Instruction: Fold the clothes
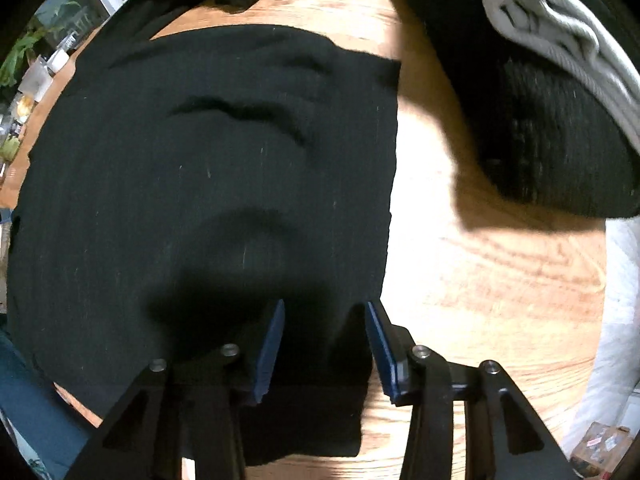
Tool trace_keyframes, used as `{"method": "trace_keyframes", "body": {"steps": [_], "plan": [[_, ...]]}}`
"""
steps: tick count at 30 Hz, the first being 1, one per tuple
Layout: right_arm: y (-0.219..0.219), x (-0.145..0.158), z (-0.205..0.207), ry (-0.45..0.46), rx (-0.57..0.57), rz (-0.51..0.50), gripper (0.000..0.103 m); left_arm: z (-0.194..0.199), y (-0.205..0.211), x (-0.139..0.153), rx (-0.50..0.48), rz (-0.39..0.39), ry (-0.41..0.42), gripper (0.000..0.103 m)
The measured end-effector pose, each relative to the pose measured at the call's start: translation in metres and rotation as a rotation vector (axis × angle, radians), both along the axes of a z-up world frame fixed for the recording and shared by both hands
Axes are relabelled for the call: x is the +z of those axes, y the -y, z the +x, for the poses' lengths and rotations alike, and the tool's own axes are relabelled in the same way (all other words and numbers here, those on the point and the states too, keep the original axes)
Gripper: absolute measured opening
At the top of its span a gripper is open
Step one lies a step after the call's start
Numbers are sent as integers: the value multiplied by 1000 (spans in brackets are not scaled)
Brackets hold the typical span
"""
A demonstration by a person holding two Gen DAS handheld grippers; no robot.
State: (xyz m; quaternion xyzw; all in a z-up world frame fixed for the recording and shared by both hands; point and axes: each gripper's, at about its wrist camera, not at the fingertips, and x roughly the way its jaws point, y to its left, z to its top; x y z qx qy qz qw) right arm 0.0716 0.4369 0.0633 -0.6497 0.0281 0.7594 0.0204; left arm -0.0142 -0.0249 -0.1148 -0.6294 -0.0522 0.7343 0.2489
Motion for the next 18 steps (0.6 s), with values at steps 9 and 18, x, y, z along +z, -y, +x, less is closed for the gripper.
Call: {"method": "trace_keyframes", "body": {"steps": [9, 18], "plan": [[-1, 13, 46, -148, 33, -12, 46, 53, 13, 3, -49, -9, -3, 67], [7, 37, 98, -371, 80, -74, 50, 69, -7, -13, -35, -40, 62, 66]]}}
